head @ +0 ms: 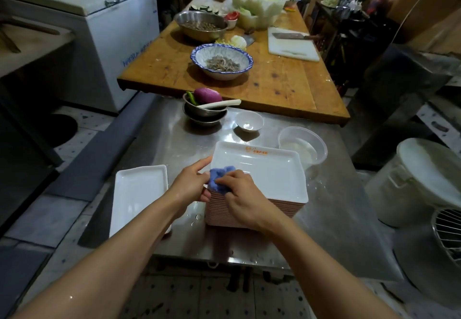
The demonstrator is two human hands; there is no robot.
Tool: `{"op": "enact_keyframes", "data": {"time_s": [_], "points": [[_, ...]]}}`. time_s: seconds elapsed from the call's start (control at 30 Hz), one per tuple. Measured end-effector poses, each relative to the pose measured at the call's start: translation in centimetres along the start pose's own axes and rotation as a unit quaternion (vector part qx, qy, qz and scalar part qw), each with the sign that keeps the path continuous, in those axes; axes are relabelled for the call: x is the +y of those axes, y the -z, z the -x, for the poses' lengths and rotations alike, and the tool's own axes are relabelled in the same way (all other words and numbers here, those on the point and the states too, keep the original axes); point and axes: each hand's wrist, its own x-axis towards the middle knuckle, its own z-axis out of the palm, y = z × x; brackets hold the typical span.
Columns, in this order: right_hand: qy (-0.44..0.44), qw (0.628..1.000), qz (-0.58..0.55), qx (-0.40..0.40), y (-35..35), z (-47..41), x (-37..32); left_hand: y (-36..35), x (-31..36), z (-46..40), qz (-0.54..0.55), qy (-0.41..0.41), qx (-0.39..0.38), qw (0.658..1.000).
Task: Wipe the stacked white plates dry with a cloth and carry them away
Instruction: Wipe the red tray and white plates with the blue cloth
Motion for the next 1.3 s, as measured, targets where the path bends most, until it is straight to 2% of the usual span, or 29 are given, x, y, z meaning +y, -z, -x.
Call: {"op": "enact_keyframes", "data": {"time_s": [0.13, 0.33, 0.53, 0.63, 1.0, 1.1, 1.17, 1.2, 1.23, 1.3], "points": [[0.006, 0.999, 0.03, 0.021, 0.3, -1.7, 0.7, -0.5, 0.1, -0.1, -0.047, -0.003, 0.019, 0.999], [-0.038, 0.99, 0.116, 0.073, 0.9, -5.5, 2.3, -1.3, 0.3, -0.4, -0.127, -0.017, 0.071, 0.989], [-0.118, 0.958, 0.225, 0.131, 3.7, -2.1, 7.0, -1.5, 0.4, -0.1, -0.149, -0.022, 0.083, 0.985], [-0.14, 0.952, 0.239, 0.127, 4.9, 0.3, 8.4, -1.8, 0.3, 0.0, -0.153, -0.024, 0.097, 0.983], [-0.065, 0.965, 0.245, 0.07, 4.8, 6.7, 7.5, -2.4, -0.1, 0.1, -0.209, -0.044, 0.134, 0.968], [-0.077, 0.97, 0.216, 0.086, 5.8, 7.3, 7.9, -2.5, 0.1, 0.2, -0.23, -0.042, 0.136, 0.963], [-0.109, 0.974, 0.149, 0.132, 6.7, 8.1, 8.4, -2.6, 0.3, 0.6, -0.274, -0.041, 0.154, 0.948], [-0.129, 0.972, 0.104, 0.165, 7.1, 8.6, 8.7, -2.9, 0.4, 0.9, -0.32, -0.051, 0.178, 0.929], [-0.146, 0.967, 0.059, 0.199, 7.4, 9.2, 8.9, -3.3, 0.6, 1.4, -0.37, -0.077, 0.206, 0.903], [-0.169, 0.953, -0.021, 0.249, 8.0, 10.2, 9.3, -4.7, 0.9, 2.5, -0.432, -0.189, 0.235, 0.85]]}}
